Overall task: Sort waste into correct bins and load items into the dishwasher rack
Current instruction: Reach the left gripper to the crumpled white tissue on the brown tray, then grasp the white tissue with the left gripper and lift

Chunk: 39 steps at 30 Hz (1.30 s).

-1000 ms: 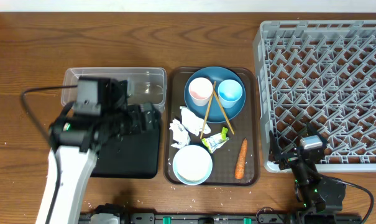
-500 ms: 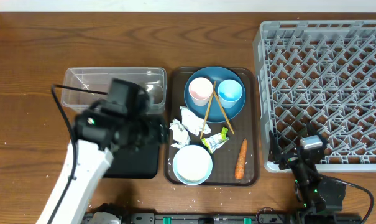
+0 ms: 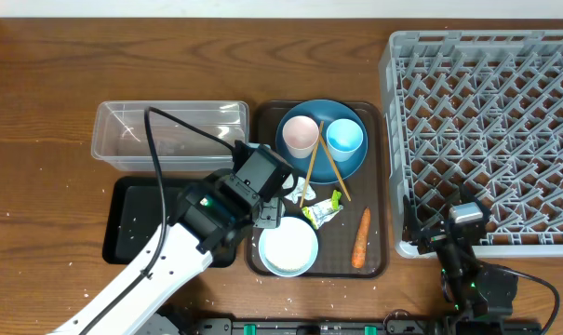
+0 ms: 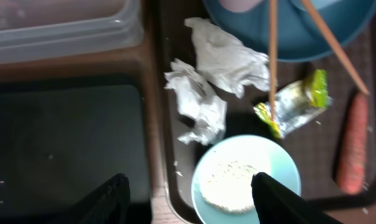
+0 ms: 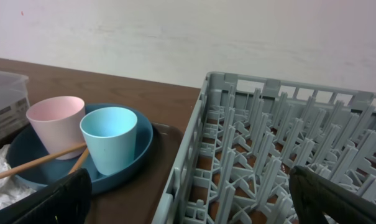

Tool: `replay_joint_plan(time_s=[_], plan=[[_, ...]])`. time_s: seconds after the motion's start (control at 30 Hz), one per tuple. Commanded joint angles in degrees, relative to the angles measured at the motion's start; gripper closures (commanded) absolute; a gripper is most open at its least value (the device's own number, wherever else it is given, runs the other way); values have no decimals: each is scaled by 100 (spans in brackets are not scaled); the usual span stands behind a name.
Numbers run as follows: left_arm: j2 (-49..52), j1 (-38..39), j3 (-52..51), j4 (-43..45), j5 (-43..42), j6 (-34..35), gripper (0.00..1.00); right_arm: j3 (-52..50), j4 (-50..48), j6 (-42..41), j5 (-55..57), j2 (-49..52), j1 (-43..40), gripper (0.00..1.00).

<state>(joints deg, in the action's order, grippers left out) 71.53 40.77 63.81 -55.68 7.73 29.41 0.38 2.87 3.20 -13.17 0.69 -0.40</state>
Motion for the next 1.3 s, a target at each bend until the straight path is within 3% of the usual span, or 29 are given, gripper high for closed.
replay_joint_plan(time_s=[0.0, 0.57, 0.73, 1.27], plan=[[72, -120, 46, 37, 369, 92, 35, -7, 33, 28, 28, -31, -37, 1], [1906, -328, -151, 1316, 341, -42, 39, -7, 33, 31, 28, -31, -37, 1], [2396, -544, -151, 1532, -369, -278, 38, -7, 33, 31, 28, -31, -37, 1], [2815, -562, -396, 1961, -442, -426, 34, -7, 33, 31, 28, -31, -37, 1]])
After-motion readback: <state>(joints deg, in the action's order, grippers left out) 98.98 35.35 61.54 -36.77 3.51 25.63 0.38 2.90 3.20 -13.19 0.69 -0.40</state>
